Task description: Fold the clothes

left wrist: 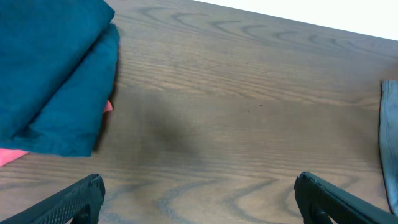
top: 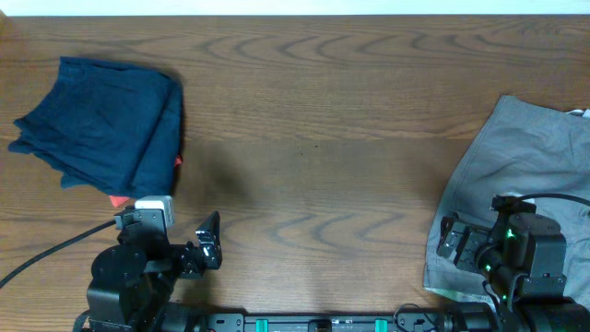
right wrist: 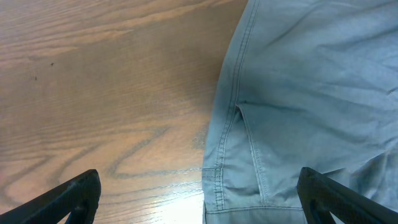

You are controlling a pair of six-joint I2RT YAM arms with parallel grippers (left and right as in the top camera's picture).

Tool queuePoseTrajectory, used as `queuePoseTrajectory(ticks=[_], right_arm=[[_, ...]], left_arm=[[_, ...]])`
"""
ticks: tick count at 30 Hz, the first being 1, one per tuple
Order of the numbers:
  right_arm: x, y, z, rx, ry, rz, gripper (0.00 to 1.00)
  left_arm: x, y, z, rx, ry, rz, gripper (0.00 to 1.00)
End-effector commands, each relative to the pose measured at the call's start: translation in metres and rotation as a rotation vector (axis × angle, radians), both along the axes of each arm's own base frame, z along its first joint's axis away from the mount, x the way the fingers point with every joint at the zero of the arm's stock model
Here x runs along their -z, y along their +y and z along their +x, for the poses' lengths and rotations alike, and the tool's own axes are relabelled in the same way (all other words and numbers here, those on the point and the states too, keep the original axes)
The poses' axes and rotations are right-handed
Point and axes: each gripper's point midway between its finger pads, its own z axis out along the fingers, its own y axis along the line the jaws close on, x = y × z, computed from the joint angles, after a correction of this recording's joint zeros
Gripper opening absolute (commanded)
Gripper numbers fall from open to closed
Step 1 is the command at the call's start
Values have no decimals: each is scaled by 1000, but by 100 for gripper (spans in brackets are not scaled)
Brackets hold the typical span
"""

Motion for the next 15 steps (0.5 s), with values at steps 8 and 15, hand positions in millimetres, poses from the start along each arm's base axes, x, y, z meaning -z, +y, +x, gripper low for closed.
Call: queuePoseTrajectory(ticks=[8, 15], right_arm=[[-20, -1, 4, -89, -238, -96, 99], [-24, 20, 35, -246, -616, -158, 99]], left_arm=[[2, 1, 0, -8, 5, 2, 98], [2, 1, 0, -8, 5, 2, 98]])
